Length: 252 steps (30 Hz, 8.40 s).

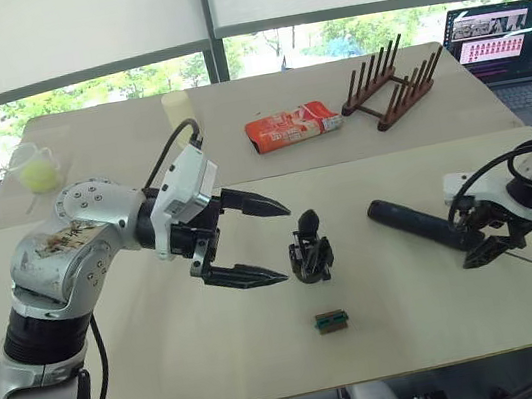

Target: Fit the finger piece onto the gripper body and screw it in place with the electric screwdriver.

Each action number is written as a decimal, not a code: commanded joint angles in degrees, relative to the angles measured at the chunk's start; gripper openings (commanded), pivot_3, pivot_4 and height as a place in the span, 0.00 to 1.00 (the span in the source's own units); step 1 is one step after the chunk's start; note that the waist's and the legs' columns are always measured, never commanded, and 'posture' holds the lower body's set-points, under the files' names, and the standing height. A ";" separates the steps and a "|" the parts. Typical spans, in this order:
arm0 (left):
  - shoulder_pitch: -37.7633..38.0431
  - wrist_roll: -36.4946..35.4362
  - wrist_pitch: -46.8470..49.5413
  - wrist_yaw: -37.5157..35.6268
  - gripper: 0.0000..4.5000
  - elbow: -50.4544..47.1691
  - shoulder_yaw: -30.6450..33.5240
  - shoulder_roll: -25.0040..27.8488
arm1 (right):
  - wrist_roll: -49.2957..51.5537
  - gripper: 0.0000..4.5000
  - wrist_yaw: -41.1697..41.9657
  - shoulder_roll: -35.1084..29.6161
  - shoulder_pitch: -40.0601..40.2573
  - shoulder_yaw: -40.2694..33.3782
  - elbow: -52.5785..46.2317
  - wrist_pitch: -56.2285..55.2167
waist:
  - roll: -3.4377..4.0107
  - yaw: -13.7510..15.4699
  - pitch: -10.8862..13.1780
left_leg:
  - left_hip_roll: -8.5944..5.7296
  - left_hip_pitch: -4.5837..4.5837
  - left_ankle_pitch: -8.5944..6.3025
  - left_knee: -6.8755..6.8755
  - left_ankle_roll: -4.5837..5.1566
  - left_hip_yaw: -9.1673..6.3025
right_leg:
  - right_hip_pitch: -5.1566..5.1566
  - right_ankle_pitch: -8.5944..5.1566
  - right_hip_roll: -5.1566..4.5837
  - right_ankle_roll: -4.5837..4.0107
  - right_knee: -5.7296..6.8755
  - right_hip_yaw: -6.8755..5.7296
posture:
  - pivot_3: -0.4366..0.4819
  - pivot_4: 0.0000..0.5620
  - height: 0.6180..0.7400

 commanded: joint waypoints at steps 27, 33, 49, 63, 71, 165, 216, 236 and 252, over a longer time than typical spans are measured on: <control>-0.08 0.15 -1.67 1.45 1.00 -1.08 0.59 0.07 | -9.02 0.73 -0.92 3.24 0.67 -0.87 2.58 8.11 | -0.07 0.50 -0.02 | -0.03 0.12 -0.01 0.22 0.00 -0.22 | 0.38 0.01 -0.02 -0.01 -0.07 -0.03 | 0.48 0.27 1.00; -0.26 0.62 -2.60 0.83 1.00 -0.25 0.02 -0.22 | -8.90 0.47 -1.07 4.64 1.12 -1.20 0.38 8.76 | -0.08 0.42 -0.03 | -0.03 0.15 -0.02 0.23 0.00 -0.22 | 0.42 0.01 -0.01 -0.01 -0.08 -0.05 | 0.48 0.27 1.00; 7.07 1.77 -2.62 -2.43 1.00 0.58 -1.06 1.50 | 20.35 0.42 -7.10 7.72 -0.46 -37.22 -18.39 20.49 | 0.10 0.24 0.09 | 0.02 -0.13 0.01 0.12 -0.01 -0.15 | -0.09 0.02 0.01 -0.04 0.07 0.00 | 0.48 0.27 1.00; 15.02 9.73 -15.38 -6.12 1.00 4.93 -4.84 0.35 | 54.60 0.42 -45.82 48.60 14.50 -73.00 -70.79 36.03 | 0.27 0.50 0.15 | -0.12 -0.01 0.04 0.03 -0.02 -0.14 | -0.07 0.05 0.22 -0.09 0.63 -0.08 | 0.48 0.27 1.00; 14.04 14.74 -23.61 -10.06 1.00 11.27 -8.25 -1.83 | 63.48 0.42 -41.52 41.05 41.65 -60.57 -79.71 19.20 | 0.26 0.26 0.15 | -0.08 0.25 0.07 -0.21 0.00 0.02 | -0.04 0.03 0.22 -0.08 0.59 -0.03 | 0.48 0.27 1.00; 14.38 27.19 -45.25 -9.20 1.00 28.85 -15.46 -17.05 | 41.92 0.42 -45.89 33.68 58.33 -35.16 -67.01 -21.46 | 0.16 0.48 0.16 | -0.01 0.95 -0.03 -0.33 0.17 0.18 | 0.73 -0.01 0.33 0.00 -0.07 0.08 | 0.48 0.27 1.00; 13.89 27.19 -45.04 -9.37 1.00 28.61 -15.44 -17.02 | 41.33 0.42 -45.93 32.91 58.55 -35.30 -66.60 -21.51 | 0.16 0.48 0.15 | -0.01 0.96 -0.03 -0.33 0.17 0.18 | 0.73 -0.02 0.33 0.00 -0.07 0.08 | 0.48 0.27 1.00; 13.53 27.02 -44.80 -9.57 1.00 28.65 -15.34 -16.90 | 41.21 0.42 -46.31 33.18 58.31 -34.75 -66.19 -21.79 | 0.16 0.47 0.15 | -0.01 0.95 -0.03 -0.33 0.17 0.18 | 0.73 -0.01 0.34 0.00 -0.07 0.08 | 0.48 0.27 1.00; 13.50 27.09 -45.03 -9.80 1.00 28.76 -15.41 -16.93 | 41.08 0.42 -45.89 32.99 59.02 -34.81 -66.05 -22.10 | 0.16 0.47 0.15 | -0.01 0.96 -0.03 -0.33 0.17 0.17 | 0.73 -0.02 0.34 0.00 -0.07 0.08 | 0.48 0.27 1.00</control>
